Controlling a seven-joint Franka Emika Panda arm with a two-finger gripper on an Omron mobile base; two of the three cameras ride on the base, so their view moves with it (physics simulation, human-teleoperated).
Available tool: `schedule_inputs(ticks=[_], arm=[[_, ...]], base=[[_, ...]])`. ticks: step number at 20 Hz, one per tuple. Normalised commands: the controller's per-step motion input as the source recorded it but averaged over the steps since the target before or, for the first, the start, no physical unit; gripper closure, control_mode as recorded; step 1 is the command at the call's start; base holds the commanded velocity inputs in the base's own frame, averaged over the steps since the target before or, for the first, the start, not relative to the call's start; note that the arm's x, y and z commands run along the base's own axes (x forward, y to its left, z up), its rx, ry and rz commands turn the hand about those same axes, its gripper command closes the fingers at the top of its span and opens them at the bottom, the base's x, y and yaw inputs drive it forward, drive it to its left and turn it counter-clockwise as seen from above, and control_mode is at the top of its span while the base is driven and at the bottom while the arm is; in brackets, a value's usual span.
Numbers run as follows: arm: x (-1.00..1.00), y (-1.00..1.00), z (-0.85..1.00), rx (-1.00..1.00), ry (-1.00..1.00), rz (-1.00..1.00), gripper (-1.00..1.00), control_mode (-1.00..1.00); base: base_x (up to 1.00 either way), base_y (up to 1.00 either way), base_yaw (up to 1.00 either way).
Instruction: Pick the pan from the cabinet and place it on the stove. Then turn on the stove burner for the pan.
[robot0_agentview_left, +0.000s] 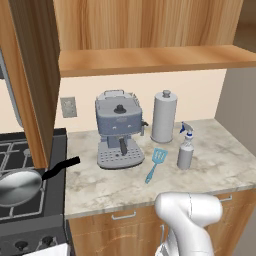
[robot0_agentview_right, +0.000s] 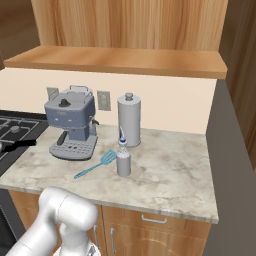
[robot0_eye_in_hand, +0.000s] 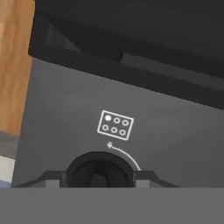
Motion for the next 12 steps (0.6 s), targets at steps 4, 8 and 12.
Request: schedule_inputs(ticks=[4,8,12], arm=[[0.0,-0.07,0.17,-0.33,0.13,0.0,1.0,-1.0],[0.0,-0.02,0.11,-0.32,0.11,0.0,1.0,-1.0],[-0.04,0.0,0.04,-0.32,0.08,0.0,1.0,-1.0]], base=[[0.0,0.0,0.0],[0.0,0.0,0.0],[0.0,0.0,0.0]])
